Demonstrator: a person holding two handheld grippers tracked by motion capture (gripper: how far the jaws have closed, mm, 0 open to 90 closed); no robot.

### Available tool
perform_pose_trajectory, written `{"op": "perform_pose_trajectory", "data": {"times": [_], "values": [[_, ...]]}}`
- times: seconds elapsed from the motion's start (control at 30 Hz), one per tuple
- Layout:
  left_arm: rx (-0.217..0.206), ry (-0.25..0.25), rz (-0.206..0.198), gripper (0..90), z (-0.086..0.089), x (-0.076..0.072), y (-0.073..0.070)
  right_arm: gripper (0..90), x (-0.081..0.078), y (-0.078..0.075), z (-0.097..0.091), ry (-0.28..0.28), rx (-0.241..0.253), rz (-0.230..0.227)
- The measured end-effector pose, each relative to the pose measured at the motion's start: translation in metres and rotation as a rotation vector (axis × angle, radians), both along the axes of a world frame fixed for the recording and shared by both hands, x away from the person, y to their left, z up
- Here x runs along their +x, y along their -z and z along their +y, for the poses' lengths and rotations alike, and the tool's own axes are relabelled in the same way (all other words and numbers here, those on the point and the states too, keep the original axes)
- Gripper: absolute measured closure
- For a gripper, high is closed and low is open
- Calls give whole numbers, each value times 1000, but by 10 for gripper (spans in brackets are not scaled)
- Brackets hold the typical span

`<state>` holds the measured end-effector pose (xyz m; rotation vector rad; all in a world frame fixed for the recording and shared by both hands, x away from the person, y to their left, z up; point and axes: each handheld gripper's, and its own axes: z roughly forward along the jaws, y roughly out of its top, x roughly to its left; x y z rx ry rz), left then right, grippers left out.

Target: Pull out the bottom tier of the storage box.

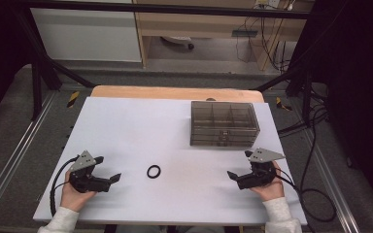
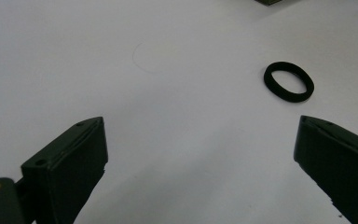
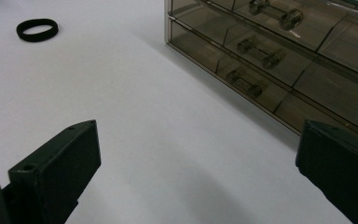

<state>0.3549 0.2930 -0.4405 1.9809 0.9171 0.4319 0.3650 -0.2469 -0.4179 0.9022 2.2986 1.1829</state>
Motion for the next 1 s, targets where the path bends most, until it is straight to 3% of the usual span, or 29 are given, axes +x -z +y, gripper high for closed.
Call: {"op": "perform_pose_trajectory", "data": {"times": [1.0], "values": [[9, 4, 3, 25, -1, 1, 1, 12, 5, -4, 28, -52, -242, -82]]}}
